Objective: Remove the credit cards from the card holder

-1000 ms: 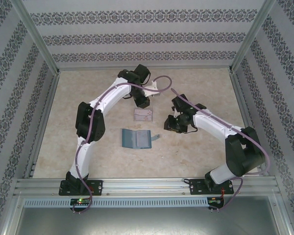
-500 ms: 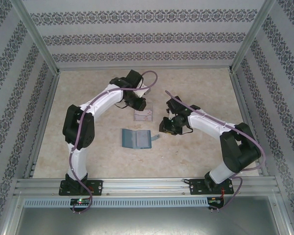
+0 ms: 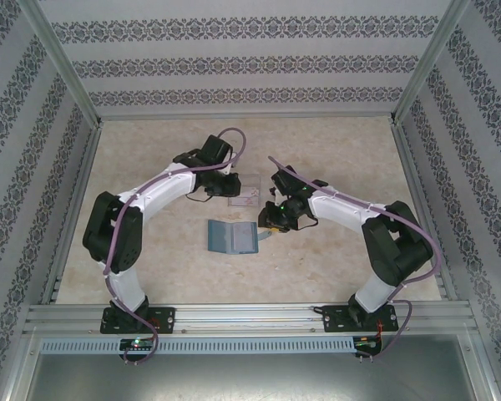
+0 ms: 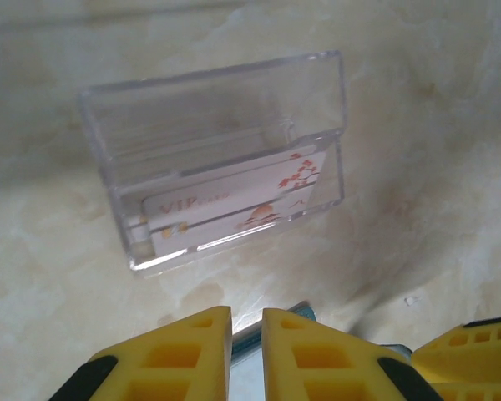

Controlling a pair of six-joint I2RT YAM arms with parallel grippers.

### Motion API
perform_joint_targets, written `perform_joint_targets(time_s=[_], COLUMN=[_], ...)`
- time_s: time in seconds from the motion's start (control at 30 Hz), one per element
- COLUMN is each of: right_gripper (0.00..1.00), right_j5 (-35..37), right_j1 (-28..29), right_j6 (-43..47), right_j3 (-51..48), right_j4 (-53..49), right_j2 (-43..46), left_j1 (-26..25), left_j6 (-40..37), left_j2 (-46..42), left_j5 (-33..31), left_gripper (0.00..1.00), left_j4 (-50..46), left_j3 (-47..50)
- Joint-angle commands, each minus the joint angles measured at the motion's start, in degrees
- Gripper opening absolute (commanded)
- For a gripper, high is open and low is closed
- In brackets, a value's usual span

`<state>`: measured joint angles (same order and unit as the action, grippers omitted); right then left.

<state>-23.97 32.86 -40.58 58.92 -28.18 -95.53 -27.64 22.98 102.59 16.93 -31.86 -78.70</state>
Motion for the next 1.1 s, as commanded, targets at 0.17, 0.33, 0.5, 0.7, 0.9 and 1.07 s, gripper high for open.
perform_joint_targets(time_s=[0.17,0.33,0.5,0.7,0.9,1.07], right_gripper=[0.31,0.31,0.31,0.31,0.31,0.31], right_j5=[-1.6,0.1,2.0,2.4,2.8,3.2], right_j1=[0.7,0.7,0.4,-0.1,-0.4,-0.5], right_j6=[-0.3,0.5,1.5,2.0,2.2,2.6], right_j3=[2.1,2.4,2.6,2.0,0.9,0.6], right_j4=[0.7,-0.8,-2.3,-2.6,-2.2,-2.2], right_j2=[-3.0,-4.5,-5.4,-6.1,-6.8,-7.3], left_j1=[1.3,1.3,1.1,-0.2,-2.2,-4.5], left_j6=[9.5,10.9,12.1,13.6,15.9,17.9], left_j2=[-5.3,-4.8,-3.8,-2.6,-2.1,-1.2], left_j5=[-4.5,-3.0,0.9,4.9,7.7,10.3], left_gripper=[0.16,0.19,0.21,0.21,0.22,0.21], left_j4=[1.4,0.4,0.5,1.4,3.2,3.0], left_j3=[2.7,4.2,5.3,7.1,8.9,9.5])
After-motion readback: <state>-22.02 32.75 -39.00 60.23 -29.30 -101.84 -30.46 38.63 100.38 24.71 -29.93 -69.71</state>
